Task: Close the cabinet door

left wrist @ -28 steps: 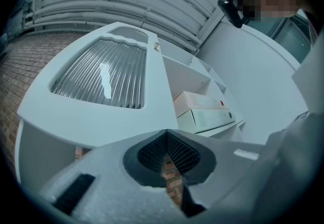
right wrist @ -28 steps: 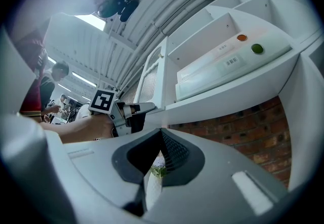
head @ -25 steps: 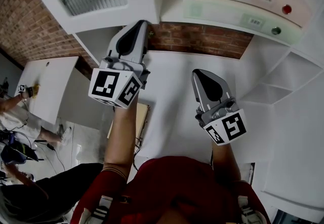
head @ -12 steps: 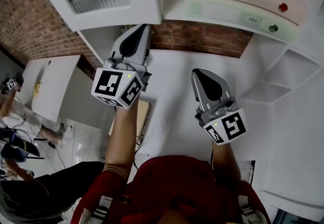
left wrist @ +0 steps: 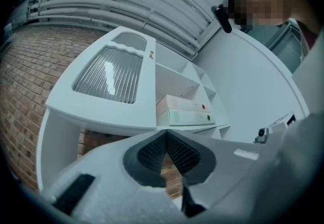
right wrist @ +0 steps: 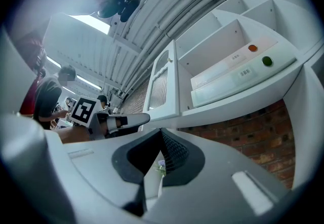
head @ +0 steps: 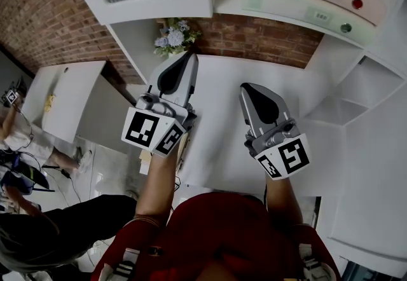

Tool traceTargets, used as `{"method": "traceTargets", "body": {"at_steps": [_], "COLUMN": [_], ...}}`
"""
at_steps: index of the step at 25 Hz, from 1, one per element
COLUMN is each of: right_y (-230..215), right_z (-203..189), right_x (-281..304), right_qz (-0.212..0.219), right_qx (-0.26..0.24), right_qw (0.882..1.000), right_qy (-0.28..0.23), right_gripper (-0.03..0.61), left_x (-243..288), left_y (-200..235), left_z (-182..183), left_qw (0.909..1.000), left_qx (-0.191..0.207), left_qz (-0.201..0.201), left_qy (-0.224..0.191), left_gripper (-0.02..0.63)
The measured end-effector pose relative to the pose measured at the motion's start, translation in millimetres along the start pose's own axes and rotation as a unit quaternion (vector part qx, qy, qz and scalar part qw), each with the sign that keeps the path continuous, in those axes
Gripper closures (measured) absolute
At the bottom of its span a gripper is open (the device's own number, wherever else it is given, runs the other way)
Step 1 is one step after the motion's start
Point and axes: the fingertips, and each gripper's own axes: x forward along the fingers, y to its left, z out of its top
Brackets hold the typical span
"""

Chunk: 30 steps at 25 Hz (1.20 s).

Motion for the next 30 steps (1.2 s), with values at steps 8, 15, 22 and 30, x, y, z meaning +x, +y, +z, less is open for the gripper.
{"method": "traceTargets", "body": {"at_steps": [8,15,22,30], "right_y": [27,51,68,81], "right_z": [1,1,5,5], "right_x": [-8,-12,-12,-6], "right_qz": [0.008,0.015,0.024,0.034], "right_qx": [0.007,0.010,0.004,0.002], "right_qw": [1.000,1.000,1.000,0.999], "right_qy": [0.004,0.005,-0.006,-0.009], "right_gripper": [0.565,0.565,0.565,0.565], "left_x": [-45,-74,-91,-103], "left_y": [-22,-36,-46,-46], "left_z": [6,4,4,7], "left_qw": [1.0000,0.9999,0.9998,0.9998], "left_qx": [-0.007,-0.009,-0.002,0.007], "left_qz": [-0.003,-0.012,-0.017,-0.015], "left_qy": [-0.004,0.002,0.005,0.007], "left_gripper": [0.614,0.614,0.614,0.614]}}
